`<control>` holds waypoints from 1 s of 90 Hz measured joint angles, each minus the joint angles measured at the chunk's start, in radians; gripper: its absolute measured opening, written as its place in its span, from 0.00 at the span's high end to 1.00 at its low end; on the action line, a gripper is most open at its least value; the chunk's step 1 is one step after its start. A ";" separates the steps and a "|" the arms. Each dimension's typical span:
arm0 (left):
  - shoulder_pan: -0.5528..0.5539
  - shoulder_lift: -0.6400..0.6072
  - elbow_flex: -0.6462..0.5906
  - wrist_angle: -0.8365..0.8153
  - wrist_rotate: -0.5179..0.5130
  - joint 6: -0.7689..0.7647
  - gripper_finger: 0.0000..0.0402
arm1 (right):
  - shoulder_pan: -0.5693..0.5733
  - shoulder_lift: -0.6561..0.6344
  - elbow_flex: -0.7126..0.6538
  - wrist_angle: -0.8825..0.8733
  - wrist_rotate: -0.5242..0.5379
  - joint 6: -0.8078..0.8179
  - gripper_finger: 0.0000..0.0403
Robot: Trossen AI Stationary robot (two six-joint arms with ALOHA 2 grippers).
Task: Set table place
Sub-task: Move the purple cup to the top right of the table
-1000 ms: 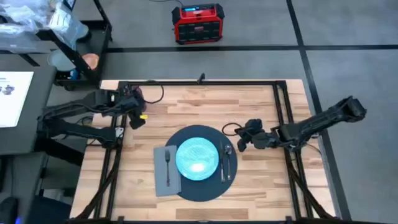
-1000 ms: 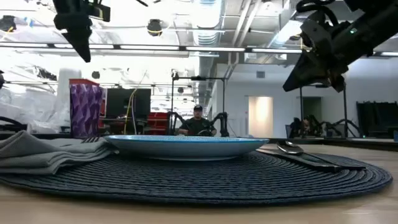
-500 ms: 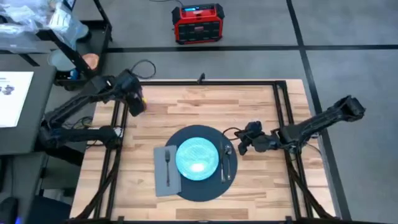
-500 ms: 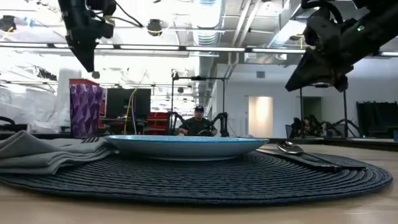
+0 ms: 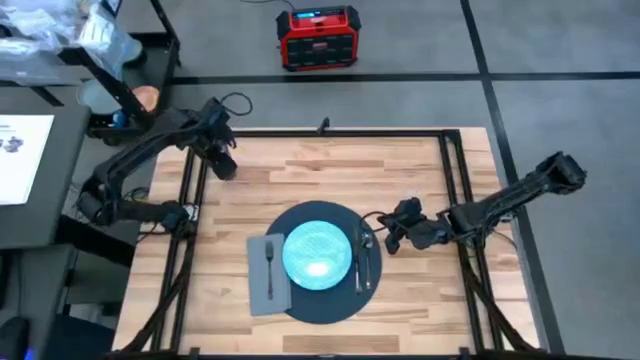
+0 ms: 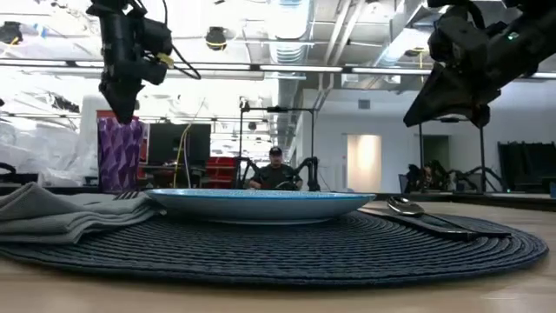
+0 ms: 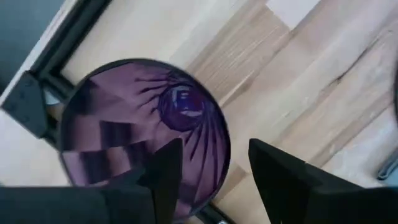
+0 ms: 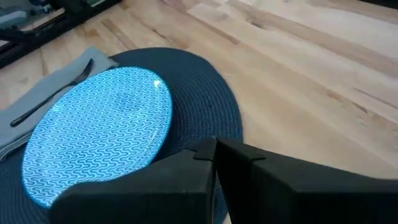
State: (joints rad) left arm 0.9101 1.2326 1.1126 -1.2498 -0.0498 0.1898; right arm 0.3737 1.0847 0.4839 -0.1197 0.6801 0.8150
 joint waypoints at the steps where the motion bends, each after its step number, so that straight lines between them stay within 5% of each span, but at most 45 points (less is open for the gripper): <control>1: 0.000 0.004 0.000 0.002 -0.001 0.000 0.58 | 0.000 0.000 0.000 0.000 0.000 0.000 1.00; 22: 0.000 0.049 0.000 0.048 -0.028 0.018 0.62 | 0.000 0.000 0.000 0.000 0.000 0.000 1.00; 45: 0.004 0.070 0.000 0.031 -0.071 -0.003 0.97 | 0.000 0.000 0.000 0.000 0.000 0.000 1.00; 74: -0.021 0.070 0.092 -0.062 -0.071 -0.011 1.00 | 0.000 0.000 0.001 -0.016 0.001 0.005 1.00; 90: -0.097 0.069 0.202 -0.087 -0.018 -0.026 1.00 | 0.027 -0.021 0.001 -0.183 0.116 0.192 1.00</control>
State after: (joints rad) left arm 0.8128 1.3015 1.3143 -1.3365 -0.0674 0.1633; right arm 0.4005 1.0635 0.4850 -0.3025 0.7964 1.0068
